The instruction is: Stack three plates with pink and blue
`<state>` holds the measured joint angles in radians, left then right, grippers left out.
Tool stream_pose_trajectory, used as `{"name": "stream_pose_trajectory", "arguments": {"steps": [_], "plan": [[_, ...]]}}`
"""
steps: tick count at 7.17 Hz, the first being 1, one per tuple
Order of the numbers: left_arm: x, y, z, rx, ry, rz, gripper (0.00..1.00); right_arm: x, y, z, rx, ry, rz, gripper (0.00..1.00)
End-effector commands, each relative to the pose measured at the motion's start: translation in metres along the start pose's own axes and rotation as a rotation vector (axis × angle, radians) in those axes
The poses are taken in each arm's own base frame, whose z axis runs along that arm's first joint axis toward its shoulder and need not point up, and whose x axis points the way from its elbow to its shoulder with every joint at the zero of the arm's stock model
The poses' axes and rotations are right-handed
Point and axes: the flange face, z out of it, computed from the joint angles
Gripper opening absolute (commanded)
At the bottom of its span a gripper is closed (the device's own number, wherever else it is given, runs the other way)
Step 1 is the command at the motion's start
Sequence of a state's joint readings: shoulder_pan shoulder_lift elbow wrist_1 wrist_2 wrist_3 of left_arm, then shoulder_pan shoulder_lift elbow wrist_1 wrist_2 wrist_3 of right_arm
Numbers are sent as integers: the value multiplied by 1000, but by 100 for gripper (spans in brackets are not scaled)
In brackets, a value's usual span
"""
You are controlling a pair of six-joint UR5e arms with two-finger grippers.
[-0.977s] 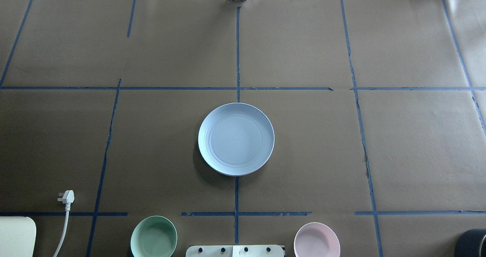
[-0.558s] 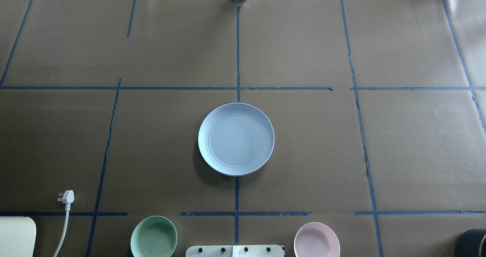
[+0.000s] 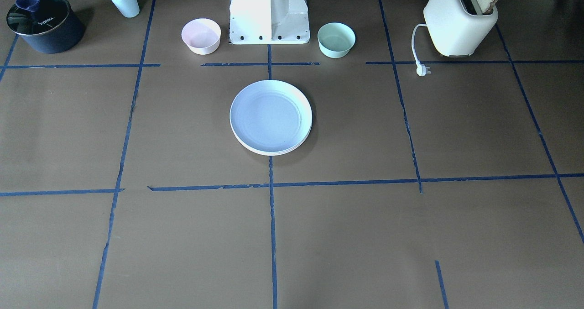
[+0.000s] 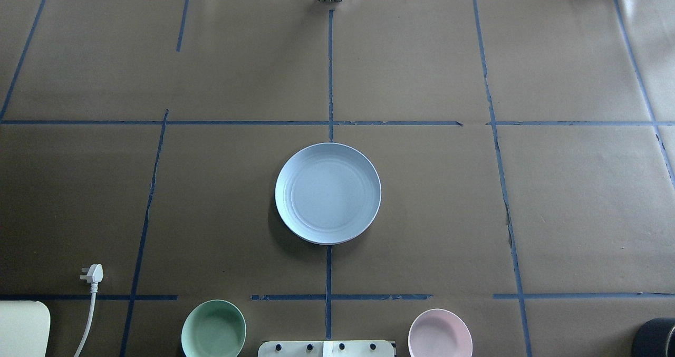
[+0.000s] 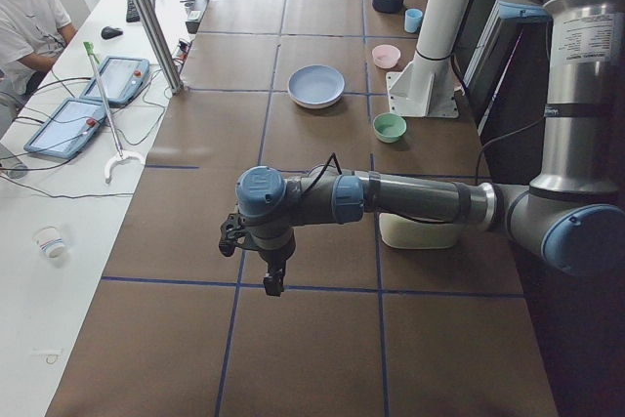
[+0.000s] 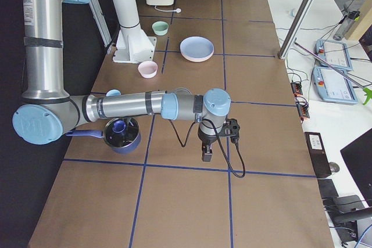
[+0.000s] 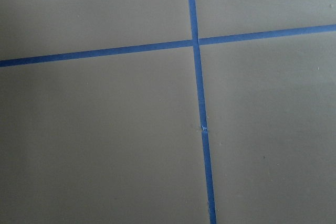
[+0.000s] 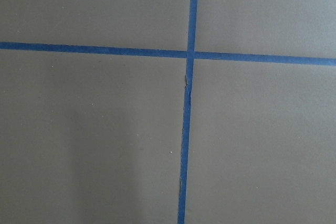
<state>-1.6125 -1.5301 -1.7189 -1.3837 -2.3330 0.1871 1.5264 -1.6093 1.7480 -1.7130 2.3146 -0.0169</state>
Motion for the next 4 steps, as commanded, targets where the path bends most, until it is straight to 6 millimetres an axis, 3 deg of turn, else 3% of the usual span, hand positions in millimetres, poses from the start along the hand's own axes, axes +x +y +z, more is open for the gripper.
{"name": "stream_pose_trajectory", "arguments": {"steps": [1,4], "plan": [[3,-2,-3,10,1,10,100,0,-1,1,12,-3,-9,100],[6,-5,-2,10,-1,23,100,-5,-1,-1,15,-47,-11,100]]}}
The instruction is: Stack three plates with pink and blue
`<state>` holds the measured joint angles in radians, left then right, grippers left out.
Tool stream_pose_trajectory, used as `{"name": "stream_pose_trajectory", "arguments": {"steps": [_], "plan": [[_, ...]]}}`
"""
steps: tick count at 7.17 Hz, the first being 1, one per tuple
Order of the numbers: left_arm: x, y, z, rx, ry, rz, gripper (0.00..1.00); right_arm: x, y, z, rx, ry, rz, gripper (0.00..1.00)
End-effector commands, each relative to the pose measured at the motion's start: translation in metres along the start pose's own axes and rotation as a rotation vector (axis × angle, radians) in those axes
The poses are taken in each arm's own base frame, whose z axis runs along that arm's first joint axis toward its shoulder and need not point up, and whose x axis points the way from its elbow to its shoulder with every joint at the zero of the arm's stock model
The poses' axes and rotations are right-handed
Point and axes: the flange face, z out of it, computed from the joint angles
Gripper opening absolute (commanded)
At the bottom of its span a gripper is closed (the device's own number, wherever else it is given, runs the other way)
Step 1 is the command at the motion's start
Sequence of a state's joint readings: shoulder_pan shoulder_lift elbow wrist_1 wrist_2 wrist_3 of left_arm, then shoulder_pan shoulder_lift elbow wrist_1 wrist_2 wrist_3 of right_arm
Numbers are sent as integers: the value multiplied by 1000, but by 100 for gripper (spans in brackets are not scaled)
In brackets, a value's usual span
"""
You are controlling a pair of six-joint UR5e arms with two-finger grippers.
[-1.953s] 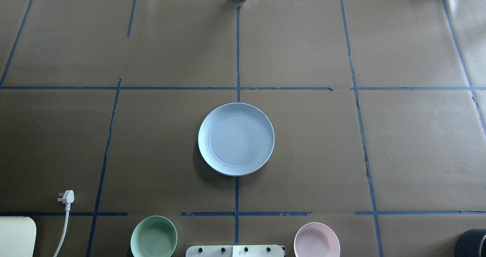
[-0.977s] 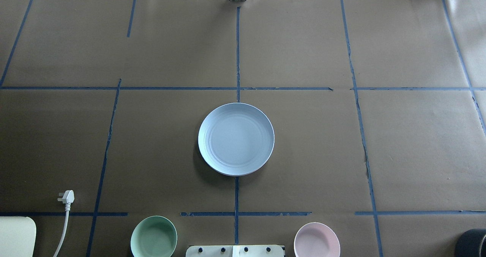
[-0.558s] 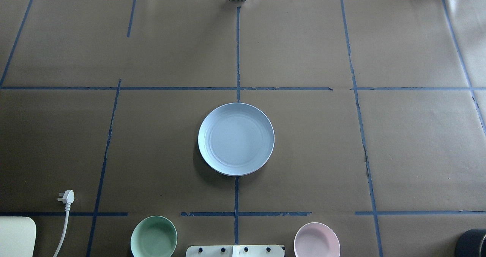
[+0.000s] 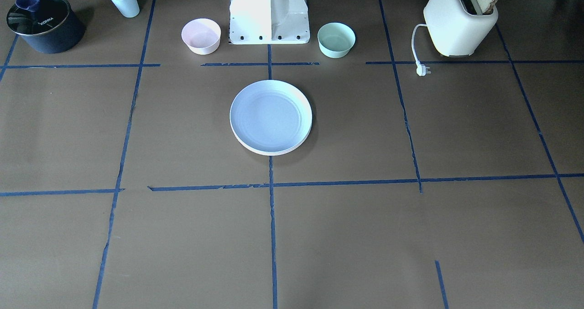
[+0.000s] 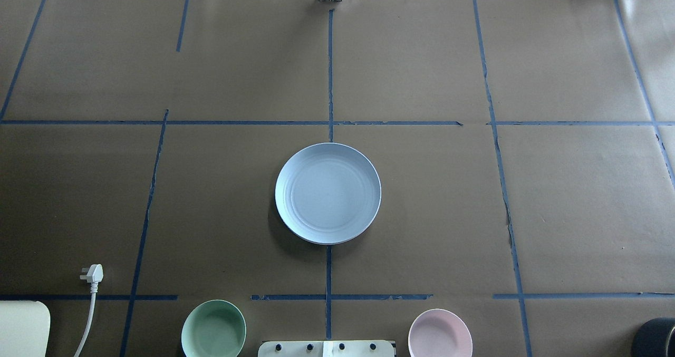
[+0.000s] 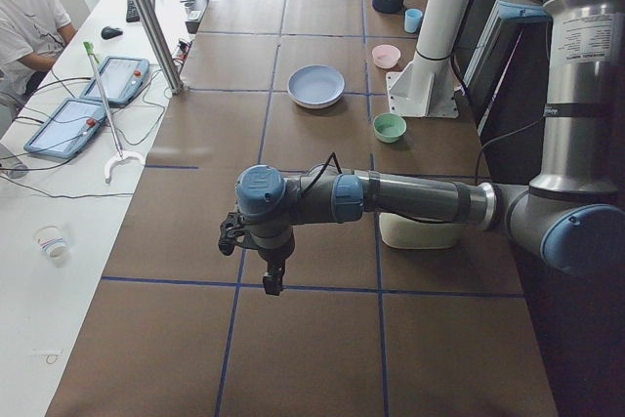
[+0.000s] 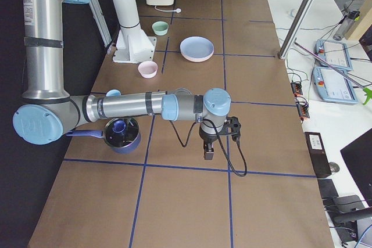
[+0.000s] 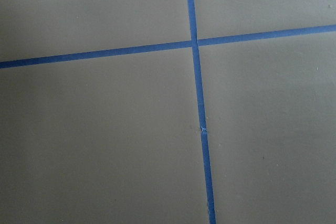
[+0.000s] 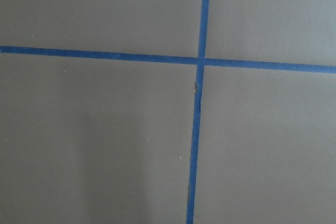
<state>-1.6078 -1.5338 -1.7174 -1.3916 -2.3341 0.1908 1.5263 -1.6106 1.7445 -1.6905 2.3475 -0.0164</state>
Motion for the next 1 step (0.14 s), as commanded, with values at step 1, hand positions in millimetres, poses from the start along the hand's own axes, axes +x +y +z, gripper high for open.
{"name": "stream_pose_trajectory", "arguments": {"steps": [1], "plan": [[6,-3,-6,12,-2,15,100,-1,0,0,1,-15,2,100]]}}
